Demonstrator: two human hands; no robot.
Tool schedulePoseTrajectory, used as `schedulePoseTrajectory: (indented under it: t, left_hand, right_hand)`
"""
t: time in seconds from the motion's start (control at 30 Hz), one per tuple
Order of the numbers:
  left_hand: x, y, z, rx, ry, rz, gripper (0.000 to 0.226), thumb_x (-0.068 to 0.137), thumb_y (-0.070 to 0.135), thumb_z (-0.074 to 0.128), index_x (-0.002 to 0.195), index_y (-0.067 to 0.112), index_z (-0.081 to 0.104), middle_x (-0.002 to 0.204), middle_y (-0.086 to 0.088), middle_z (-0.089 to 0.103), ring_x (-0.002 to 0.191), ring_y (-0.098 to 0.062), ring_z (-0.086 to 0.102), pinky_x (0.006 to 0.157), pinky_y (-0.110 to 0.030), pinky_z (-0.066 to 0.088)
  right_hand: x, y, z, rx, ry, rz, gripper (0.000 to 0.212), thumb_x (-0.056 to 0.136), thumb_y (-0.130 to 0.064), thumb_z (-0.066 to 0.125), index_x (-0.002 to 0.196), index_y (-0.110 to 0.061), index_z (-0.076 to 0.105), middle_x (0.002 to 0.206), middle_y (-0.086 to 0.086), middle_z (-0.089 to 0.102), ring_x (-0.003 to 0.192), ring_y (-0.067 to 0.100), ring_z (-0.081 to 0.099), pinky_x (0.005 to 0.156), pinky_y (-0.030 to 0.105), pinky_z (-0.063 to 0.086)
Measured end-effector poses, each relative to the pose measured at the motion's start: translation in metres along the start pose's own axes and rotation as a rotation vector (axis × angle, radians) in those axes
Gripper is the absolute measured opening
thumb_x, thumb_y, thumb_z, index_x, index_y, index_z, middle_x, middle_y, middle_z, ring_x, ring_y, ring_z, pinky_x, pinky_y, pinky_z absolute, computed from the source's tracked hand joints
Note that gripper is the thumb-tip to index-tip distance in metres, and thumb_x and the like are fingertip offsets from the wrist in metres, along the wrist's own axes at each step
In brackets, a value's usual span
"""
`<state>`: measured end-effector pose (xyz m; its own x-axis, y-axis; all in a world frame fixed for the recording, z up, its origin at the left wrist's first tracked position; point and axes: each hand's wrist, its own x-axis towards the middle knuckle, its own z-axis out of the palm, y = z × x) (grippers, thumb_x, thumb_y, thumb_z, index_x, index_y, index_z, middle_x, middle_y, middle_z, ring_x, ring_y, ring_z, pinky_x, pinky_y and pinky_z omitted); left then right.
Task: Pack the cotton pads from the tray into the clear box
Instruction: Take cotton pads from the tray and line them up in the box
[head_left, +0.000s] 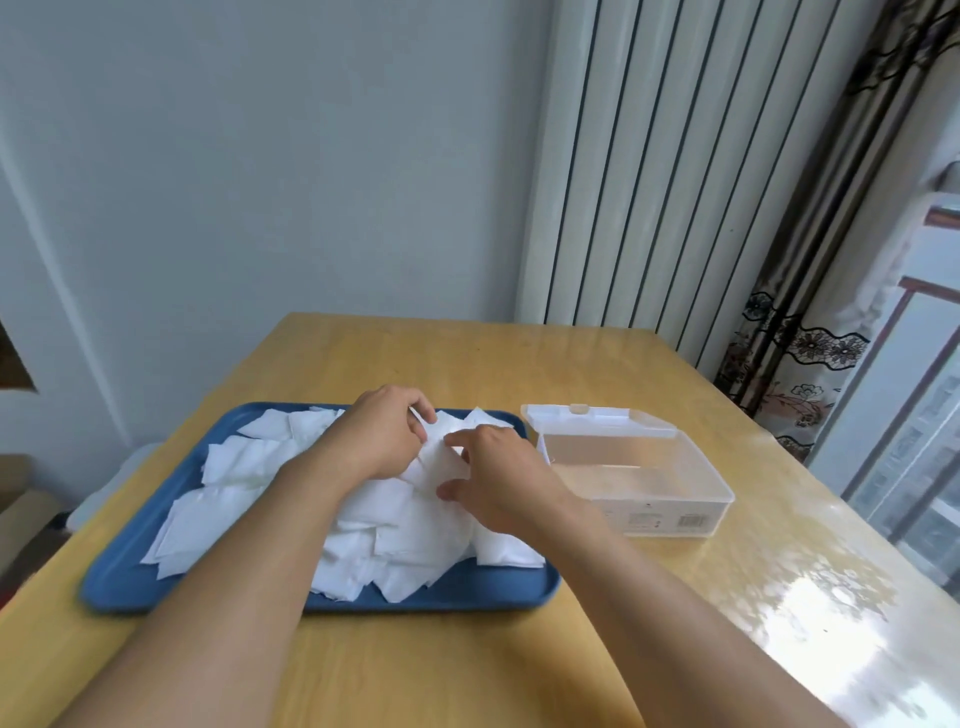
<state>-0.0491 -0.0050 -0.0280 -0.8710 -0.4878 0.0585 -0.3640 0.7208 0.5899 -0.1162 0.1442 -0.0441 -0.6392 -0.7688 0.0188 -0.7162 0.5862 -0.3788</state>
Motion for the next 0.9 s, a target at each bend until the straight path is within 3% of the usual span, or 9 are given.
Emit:
schedulePoseTrajectory:
  t: [0.07,0.17,0.27,0.37,0.47,0.57,0.67,0.77,0.9]
  left_hand:
    - [-0.001,0.002,0.000,-0.005,-0.013,0.004,0.027,0.096,0.003,0.052,0.107,0.022,0.067,0.098,0.005,0.070,0.093,-0.022,0.067,0.076,-0.033,0.055]
    - [-0.001,0.005,-0.003,-0.065,-0.002,0.020,0.020,0.099,0.013,0.053,0.107,0.020,0.070,0.096,0.003,0.068,0.086,-0.018,0.063,0.064,-0.026,0.047]
    - [-0.003,0.012,-0.005,-0.222,0.004,0.035,0.023,0.102,0.032,0.057,0.097,0.017,0.074,0.088,0.002,0.066,0.077,-0.016,0.057,0.074,-0.032,0.053]
    - [-0.007,0.019,-0.004,-0.477,0.014,0.056,0.022,0.097,0.037,0.066,0.096,0.017,0.074,0.092,-0.002,0.071,0.081,-0.015,0.063,0.076,-0.034,0.056]
    - [-0.008,0.025,-0.002,-0.630,0.080,0.074,0.016,0.093,0.029,0.073,0.101,0.014,0.071,0.088,-0.004,0.076,0.075,-0.010,0.069,0.064,-0.023,0.055]
    - [-0.009,0.032,0.001,-0.800,0.079,0.045,0.019,0.091,0.030,0.075,0.102,0.014,0.071,0.082,0.002,0.077,0.073,-0.009,0.070,0.062,-0.022,0.055]
    - [-0.010,0.037,0.007,-0.997,-0.027,0.017,0.030,0.087,0.020,0.078,0.114,0.011,0.070,0.098,-0.008,0.079,0.088,-0.020,0.075,0.077,-0.030,0.058]
    - [-0.011,0.040,0.019,-1.035,-0.026,0.024,0.028,0.088,0.006,0.075,0.116,0.005,0.071,0.102,-0.013,0.078,0.098,-0.029,0.075,0.084,-0.030,0.061]
    - [-0.012,0.046,0.034,-1.028,0.001,-0.021,0.019,0.095,0.006,0.068,0.113,0.000,0.073,0.098,-0.014,0.079,0.090,-0.027,0.077,0.079,-0.029,0.063]
  right_hand:
    - [0.000,-0.001,0.000,0.079,0.016,0.011,0.059,0.090,-0.023,0.075,0.145,-0.023,0.053,0.125,0.003,0.068,0.112,0.020,0.061,0.083,0.028,0.047]
    - [0.000,0.002,-0.009,0.275,0.097,0.047,0.056,0.083,-0.015,0.081,0.132,-0.026,0.056,0.099,-0.003,0.069,0.078,0.010,0.059,0.053,0.019,0.040]
    - [-0.001,0.006,-0.019,0.497,0.186,0.109,0.045,0.077,-0.010,0.085,0.108,-0.021,0.055,0.094,0.000,0.069,0.067,0.016,0.068,0.042,0.023,0.041]
    - [-0.005,0.010,-0.025,0.702,0.256,0.096,0.040,0.079,-0.007,0.084,0.101,-0.015,0.051,0.090,0.005,0.073,0.064,0.018,0.075,0.065,0.042,0.061]
    - [-0.012,0.014,-0.031,0.856,0.273,0.075,0.030,0.088,-0.014,0.078,0.105,-0.012,0.054,0.088,0.006,0.076,0.071,0.021,0.077,0.081,0.052,0.060]
    - [-0.017,0.015,-0.036,0.964,0.315,0.056,0.016,0.096,-0.015,0.069,0.105,-0.007,0.058,0.085,0.006,0.078,0.073,0.023,0.077,0.081,0.048,0.062]
    - [-0.021,0.020,-0.036,1.063,0.352,0.107,0.014,0.099,-0.018,0.065,0.108,-0.009,0.058,0.085,0.007,0.079,0.074,0.026,0.077,0.084,0.049,0.061]
    - [-0.029,0.027,-0.033,1.159,0.388,0.156,0.015,0.099,-0.021,0.065,0.106,-0.010,0.060,0.087,0.012,0.077,0.075,0.027,0.077,0.079,0.044,0.063]
    - [-0.038,0.040,-0.025,1.109,0.561,0.166,0.015,0.098,-0.026,0.067,0.097,-0.010,0.068,0.094,0.007,0.076,0.078,0.022,0.076,0.071,0.037,0.062]
